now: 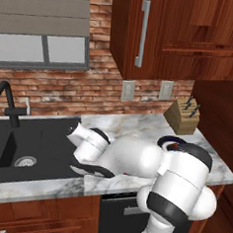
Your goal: Remove the apple from the bowl and place it on the small plate. Then place the bowl with only the fish in the microwave, close the door, and press the start button to microwave the fish.
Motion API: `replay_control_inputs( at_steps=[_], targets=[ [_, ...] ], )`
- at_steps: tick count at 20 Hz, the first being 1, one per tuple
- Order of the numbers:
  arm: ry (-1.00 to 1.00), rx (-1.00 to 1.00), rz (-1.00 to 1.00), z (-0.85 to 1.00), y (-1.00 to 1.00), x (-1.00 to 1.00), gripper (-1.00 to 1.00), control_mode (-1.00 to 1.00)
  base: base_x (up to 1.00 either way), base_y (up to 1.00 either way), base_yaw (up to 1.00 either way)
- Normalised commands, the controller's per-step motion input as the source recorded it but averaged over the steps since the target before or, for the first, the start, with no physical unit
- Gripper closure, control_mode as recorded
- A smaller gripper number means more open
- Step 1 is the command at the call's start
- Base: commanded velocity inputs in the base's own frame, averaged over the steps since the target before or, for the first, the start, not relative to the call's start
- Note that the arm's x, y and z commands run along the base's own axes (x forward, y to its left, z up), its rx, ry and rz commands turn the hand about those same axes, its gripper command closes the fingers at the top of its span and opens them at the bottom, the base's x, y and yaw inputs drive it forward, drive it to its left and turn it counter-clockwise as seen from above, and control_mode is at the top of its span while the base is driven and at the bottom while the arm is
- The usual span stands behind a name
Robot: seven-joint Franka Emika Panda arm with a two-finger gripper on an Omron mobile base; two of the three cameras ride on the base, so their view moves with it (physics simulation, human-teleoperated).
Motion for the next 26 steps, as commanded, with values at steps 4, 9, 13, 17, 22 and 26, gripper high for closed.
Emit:
replay_control_inputs(
  at_steps=[4,9,13,17,22,26],
  targets=[
    [0.07,0.0,0.0,-0.45,-0.04,0.36,-1.0,-1.0,0.0,0.0,0.0],
    [0.07,0.0,0.0,-0.38,-0.05,0.18,-1.0,-1.0,0.0,0.0,0.0],
    [0.06,0.0,0.0,-0.29,-0.06,0.07,-1.0,-1.0,0.0,0.0,0.0],
    [0.01,0.0,0.0,-0.11,-0.15,0.03,1.0,-1.0,0.0,0.0,0.0],
    [0.0,0.07,0.0,0.0,-0.42,0.1,1.0,-1.0,0.0,0.0,0.0],
    [0.0,0.09,0.0,0.0,-0.52,0.11,1.0,-1.0,0.0,0.0,0.0]
  ],
)
